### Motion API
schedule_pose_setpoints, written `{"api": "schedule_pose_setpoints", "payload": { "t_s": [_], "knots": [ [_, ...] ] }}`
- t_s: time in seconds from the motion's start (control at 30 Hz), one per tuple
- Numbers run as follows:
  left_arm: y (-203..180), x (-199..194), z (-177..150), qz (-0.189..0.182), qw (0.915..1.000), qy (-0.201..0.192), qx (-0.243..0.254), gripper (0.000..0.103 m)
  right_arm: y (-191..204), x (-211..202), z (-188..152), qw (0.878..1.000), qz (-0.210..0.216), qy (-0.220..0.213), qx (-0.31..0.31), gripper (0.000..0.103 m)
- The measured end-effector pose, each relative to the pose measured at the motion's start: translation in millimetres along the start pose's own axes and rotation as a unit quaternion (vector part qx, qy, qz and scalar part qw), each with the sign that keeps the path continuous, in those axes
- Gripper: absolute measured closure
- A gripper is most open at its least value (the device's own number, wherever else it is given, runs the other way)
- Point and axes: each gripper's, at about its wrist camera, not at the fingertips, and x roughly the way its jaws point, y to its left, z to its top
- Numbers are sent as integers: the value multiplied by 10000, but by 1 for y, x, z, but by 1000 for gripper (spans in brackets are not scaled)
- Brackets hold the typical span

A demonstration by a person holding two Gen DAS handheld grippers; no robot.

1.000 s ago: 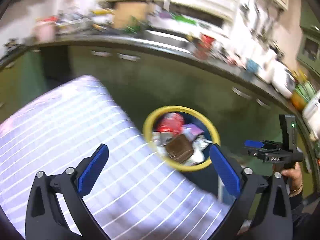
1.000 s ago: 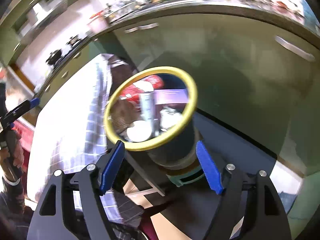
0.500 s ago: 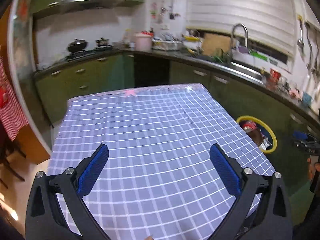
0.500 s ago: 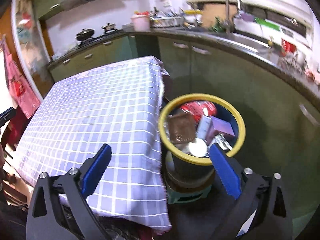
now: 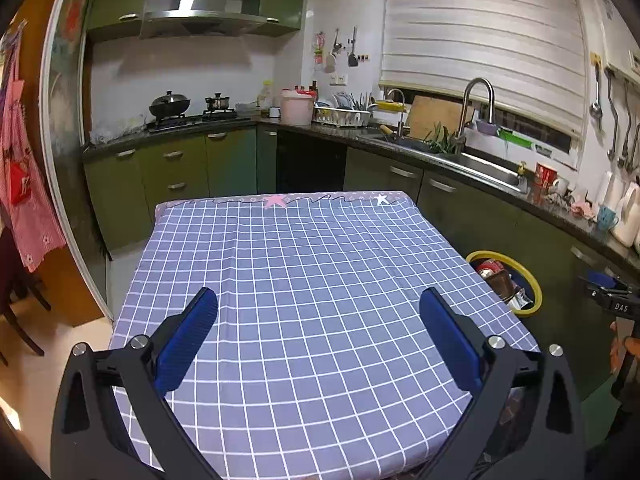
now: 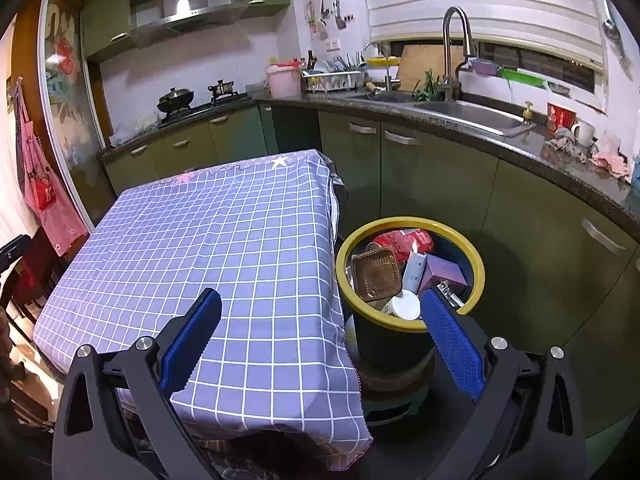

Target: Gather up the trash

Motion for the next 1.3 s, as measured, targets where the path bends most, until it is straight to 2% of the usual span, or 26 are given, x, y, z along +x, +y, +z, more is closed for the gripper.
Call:
{"api": "schedule_pose_setpoints", "payload": {
  "t_s": [0.33,1.3],
  "knots": [
    [8,-7,-6,197,9998,11,-59,7,8,-13,1,9999,37,-101,-130,5],
    [11,-5,-9,190,9997,67,-99,7,12,-13,6,9996,126,-128,-202,5]
  ]
}}
